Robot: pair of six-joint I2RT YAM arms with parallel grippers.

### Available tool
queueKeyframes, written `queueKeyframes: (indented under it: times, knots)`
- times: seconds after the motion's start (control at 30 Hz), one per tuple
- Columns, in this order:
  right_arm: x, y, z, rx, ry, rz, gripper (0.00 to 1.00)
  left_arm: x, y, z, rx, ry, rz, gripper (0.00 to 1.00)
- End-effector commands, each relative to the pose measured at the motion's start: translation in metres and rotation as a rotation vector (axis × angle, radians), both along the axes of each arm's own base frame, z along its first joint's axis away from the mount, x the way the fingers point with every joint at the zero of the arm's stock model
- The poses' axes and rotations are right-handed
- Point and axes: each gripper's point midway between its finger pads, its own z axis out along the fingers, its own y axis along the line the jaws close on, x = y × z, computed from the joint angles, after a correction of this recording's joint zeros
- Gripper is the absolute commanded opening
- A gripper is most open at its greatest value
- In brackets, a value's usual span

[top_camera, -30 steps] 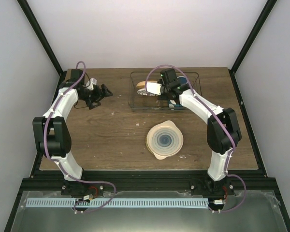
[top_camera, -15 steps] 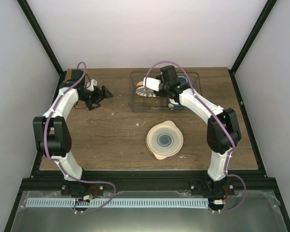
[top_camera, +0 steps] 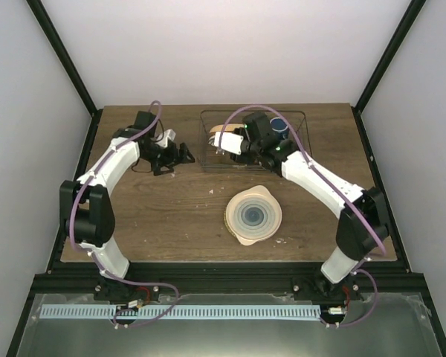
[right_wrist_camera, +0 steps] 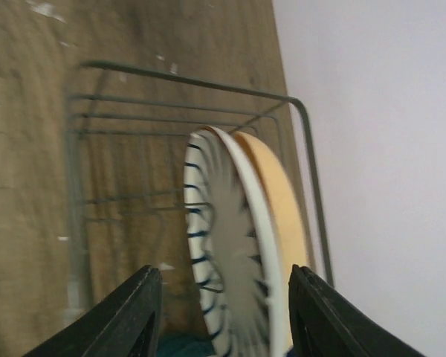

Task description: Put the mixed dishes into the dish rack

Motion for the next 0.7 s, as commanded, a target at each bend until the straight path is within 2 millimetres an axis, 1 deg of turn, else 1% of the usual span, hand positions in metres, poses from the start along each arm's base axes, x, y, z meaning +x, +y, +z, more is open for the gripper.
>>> queueKeyframes:
  times: [0.0,0.07,0.13,0.23,0.3,0.43,0.53,0.67]
  knots:
    - [-0.036,-0.003,-0.012,0.025,0.106,-0.045,0.49,-0.018,-0.002,0.005,0.011,-0.008,-0.036,1.00]
    - [-0.036,-0.008,-0.003,0.093,0.115,-0.129,0.49,-0.025,-0.004,0.008,0.011,-0.016,-0.063,1.00]
    - [-0.026,-0.018,0.009,0.147,0.103,-0.251,0.49,-0.034,-0.009,0.011,0.021,-0.026,-0.109,1.00]
    - [-0.002,-0.034,0.020,0.240,0.103,-0.461,0.59,-0.047,-0.024,0.014,0.035,-0.032,-0.193,1.00]
    - [0.013,-0.046,0.019,0.301,0.175,-0.594,0.61,-0.055,-0.035,0.013,0.049,-0.033,-0.246,1.00]
    - [0.033,-0.069,0.017,0.481,0.357,-0.794,0.61,-0.068,-0.055,0.003,0.086,-0.013,-0.333,1.00]
    - [0.039,-0.090,0.013,0.588,0.444,-0.898,0.61,-0.077,-0.070,-0.006,0.123,-0.005,-0.402,1.00]
    - [0.038,-0.121,0.000,0.673,0.548,-1.028,0.61,-0.083,-0.085,-0.016,0.175,-0.013,-0.488,0.97]
